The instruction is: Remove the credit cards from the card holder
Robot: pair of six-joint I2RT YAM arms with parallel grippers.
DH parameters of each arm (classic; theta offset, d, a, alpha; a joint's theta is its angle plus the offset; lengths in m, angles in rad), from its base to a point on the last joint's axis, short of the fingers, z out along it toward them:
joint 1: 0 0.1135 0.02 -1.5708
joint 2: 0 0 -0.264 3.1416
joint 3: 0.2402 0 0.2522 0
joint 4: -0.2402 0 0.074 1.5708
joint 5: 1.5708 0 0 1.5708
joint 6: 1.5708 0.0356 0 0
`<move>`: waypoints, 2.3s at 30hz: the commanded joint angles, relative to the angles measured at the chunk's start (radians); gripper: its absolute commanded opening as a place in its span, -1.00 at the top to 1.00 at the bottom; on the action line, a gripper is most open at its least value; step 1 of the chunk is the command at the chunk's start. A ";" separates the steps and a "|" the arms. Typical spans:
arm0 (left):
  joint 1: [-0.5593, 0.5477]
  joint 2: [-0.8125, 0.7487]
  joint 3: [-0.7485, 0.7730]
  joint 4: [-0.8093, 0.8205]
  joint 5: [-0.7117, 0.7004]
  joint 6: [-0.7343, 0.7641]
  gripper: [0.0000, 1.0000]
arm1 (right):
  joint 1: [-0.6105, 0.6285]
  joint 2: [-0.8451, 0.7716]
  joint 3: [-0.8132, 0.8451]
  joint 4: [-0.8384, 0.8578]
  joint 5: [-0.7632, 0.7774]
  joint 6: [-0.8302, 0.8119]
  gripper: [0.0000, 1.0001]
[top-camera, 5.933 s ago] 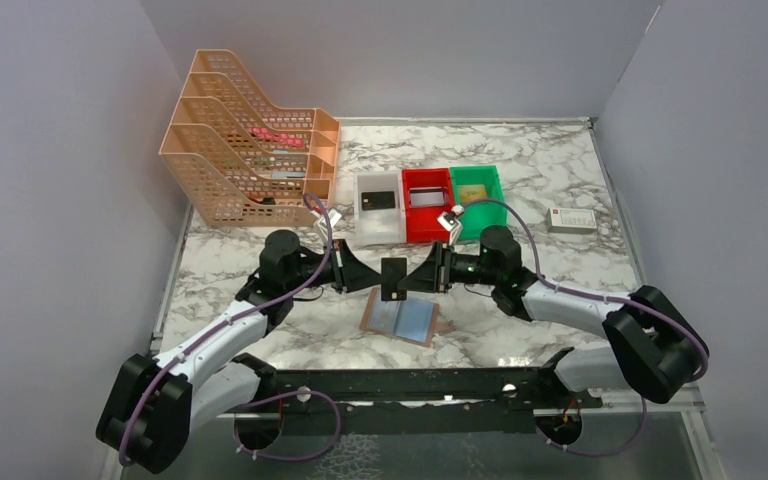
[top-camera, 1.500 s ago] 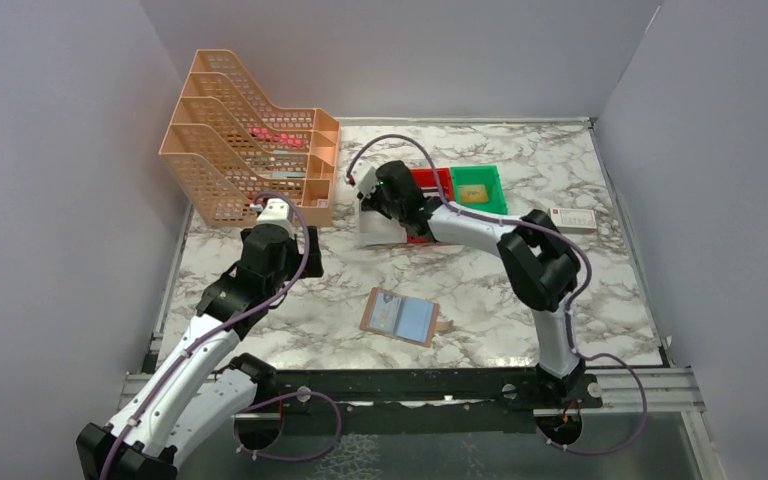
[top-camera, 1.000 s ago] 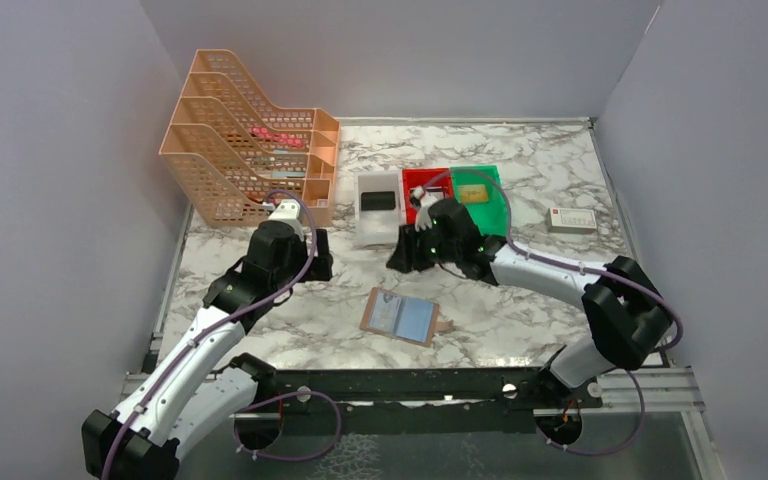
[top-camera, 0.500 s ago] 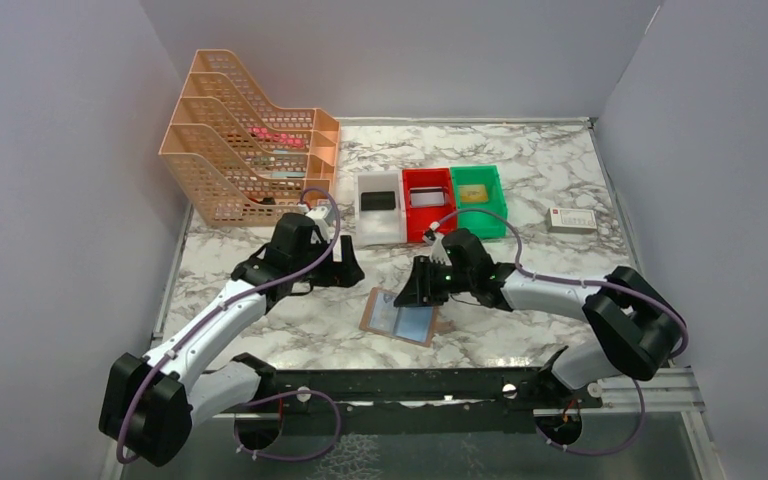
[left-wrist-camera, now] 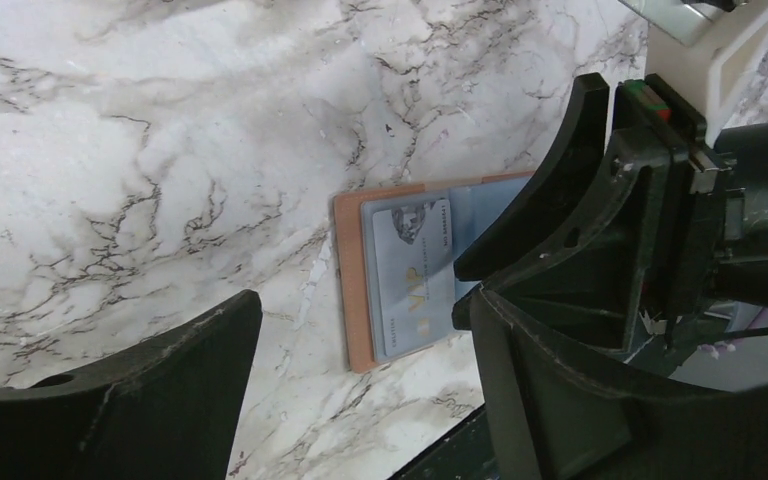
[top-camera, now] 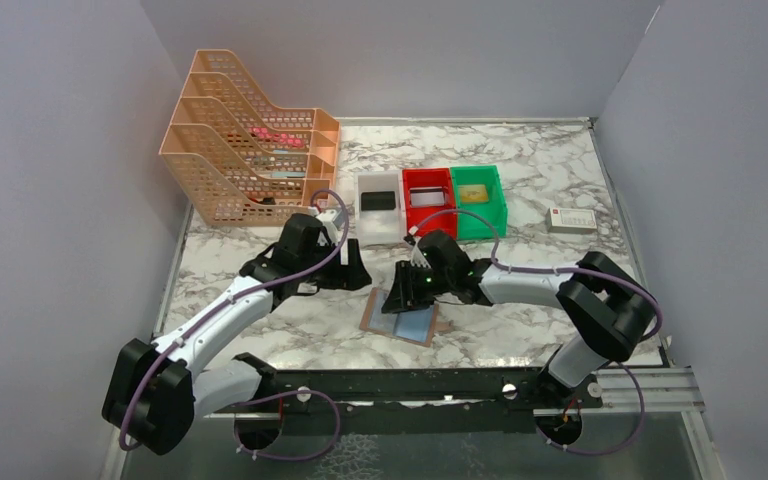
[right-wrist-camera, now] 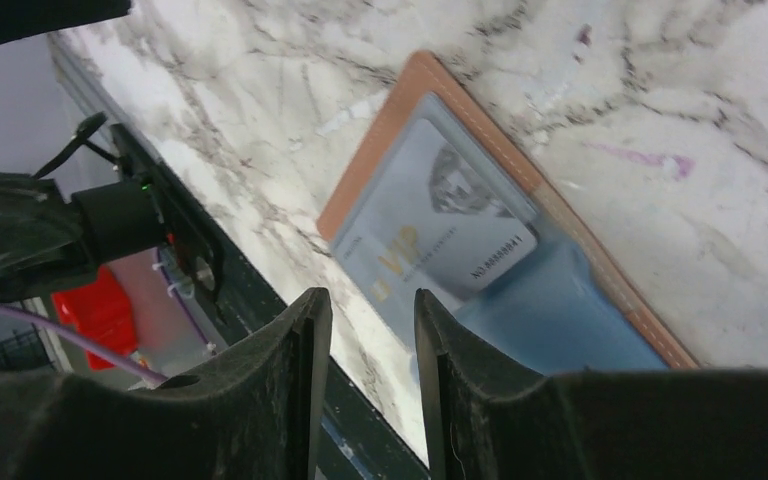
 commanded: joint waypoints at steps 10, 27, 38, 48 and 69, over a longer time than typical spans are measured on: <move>-0.167 0.155 0.000 0.092 0.035 -0.012 -0.44 | 0.011 -0.002 -0.144 0.028 0.175 0.153 0.26; -0.268 0.327 -0.025 0.178 0.002 -0.031 0.19 | 0.011 0.006 -0.248 0.222 0.177 0.296 0.48; -0.279 0.306 -0.068 0.196 -0.040 -0.093 0.74 | 0.011 0.028 -0.307 0.411 0.128 0.407 0.59; -0.285 0.269 -0.106 0.210 -0.100 -0.153 1.00 | 0.011 0.012 -0.318 0.435 0.136 0.411 0.98; -0.285 0.235 -0.114 0.174 -0.189 -0.180 1.00 | -0.007 -0.117 -0.331 0.241 0.184 0.325 0.98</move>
